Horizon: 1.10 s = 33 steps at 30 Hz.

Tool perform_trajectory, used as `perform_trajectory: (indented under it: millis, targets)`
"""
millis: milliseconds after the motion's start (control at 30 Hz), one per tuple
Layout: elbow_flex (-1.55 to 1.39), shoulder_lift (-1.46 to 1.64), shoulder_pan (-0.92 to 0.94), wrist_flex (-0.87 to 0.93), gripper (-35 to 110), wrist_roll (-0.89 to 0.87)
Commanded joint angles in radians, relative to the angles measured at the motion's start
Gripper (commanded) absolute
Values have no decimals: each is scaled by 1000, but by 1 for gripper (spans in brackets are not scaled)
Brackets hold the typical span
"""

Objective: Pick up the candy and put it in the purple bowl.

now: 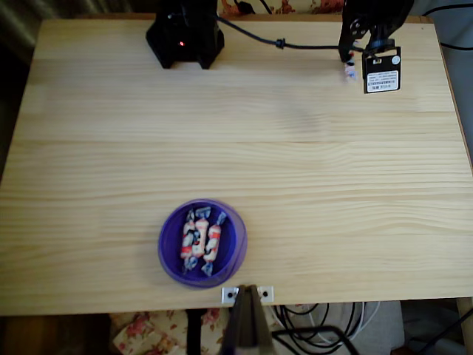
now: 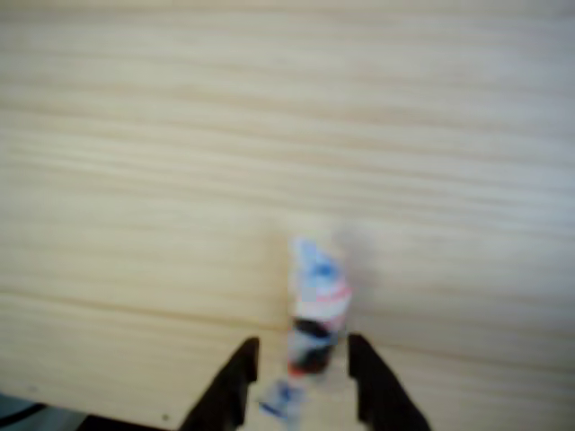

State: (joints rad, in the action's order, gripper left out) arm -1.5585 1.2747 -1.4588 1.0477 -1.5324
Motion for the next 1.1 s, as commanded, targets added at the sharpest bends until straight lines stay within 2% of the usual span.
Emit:
perform_trajectory:
  millis: [0, 100, 433, 667, 1067]
  targets:
    - [61, 17, -26, -15, 12, -476]
    - [51, -2, -18, -38, 6, -468]
    - [-9, 18, -5, -54, 0, -454]
    - [-3, 118, 35, 69, 0, -370]
    - [-3, 459, 242, 322, 0, -46]
